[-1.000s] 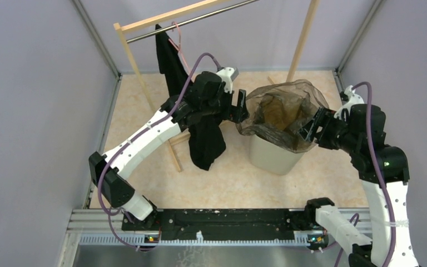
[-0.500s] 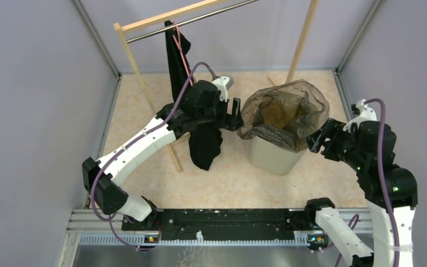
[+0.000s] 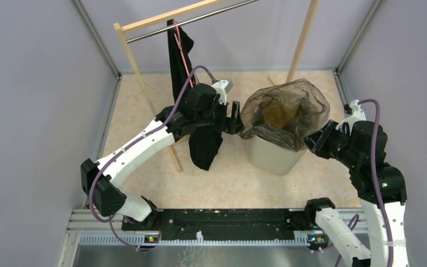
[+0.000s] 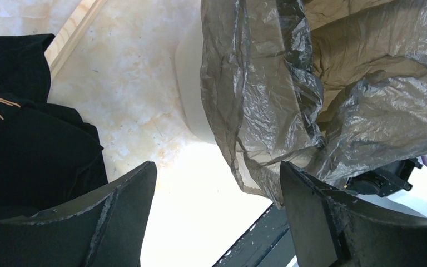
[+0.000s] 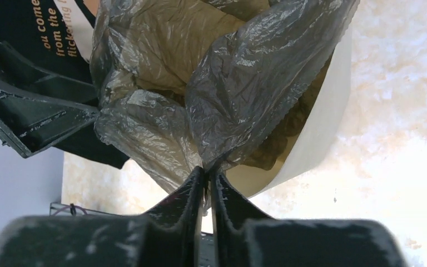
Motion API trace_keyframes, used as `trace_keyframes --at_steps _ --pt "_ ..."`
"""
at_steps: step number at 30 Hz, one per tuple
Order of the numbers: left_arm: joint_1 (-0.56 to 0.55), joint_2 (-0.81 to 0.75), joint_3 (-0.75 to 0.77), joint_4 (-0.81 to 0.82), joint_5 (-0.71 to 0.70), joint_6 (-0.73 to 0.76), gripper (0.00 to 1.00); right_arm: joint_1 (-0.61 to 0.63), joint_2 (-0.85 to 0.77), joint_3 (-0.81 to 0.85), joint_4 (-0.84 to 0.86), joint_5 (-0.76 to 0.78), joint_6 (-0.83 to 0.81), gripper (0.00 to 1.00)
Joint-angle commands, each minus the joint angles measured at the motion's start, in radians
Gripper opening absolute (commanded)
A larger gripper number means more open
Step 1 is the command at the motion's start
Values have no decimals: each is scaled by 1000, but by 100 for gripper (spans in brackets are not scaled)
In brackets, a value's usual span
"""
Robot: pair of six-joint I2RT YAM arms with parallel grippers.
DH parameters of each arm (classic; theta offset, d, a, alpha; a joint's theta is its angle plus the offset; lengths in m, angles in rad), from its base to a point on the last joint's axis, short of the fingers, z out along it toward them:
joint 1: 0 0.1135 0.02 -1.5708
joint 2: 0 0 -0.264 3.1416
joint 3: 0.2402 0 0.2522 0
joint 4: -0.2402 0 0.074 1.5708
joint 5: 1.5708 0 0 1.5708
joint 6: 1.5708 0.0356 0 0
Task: Put the trash bags into the trash bin
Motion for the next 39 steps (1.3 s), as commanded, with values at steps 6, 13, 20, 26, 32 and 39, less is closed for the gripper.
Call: trace_keyframes --at_steps 6,13,20,26,32,39 --pt "7 -40 -52 94 70 -59 74 -1 -33 19 7 13 -10 0" --pt "35 -69 -126 208 141 -131 59 -1 -55 34 -32 50 -26 0" --pt "35 -51 -136 241 165 -144 39 -1 -59 42 -42 53 -28 0" --pt "35 -24 -125 215 162 -136 0 -1 -67 58 -125 97 -55 0" --pt "35 -26 -141 190 146 -129 0 -1 -86 48 -269 195 -56 0" --pt "33 -42 -148 181 154 -120 0 -1 -122 -42 -277 284 40 0"
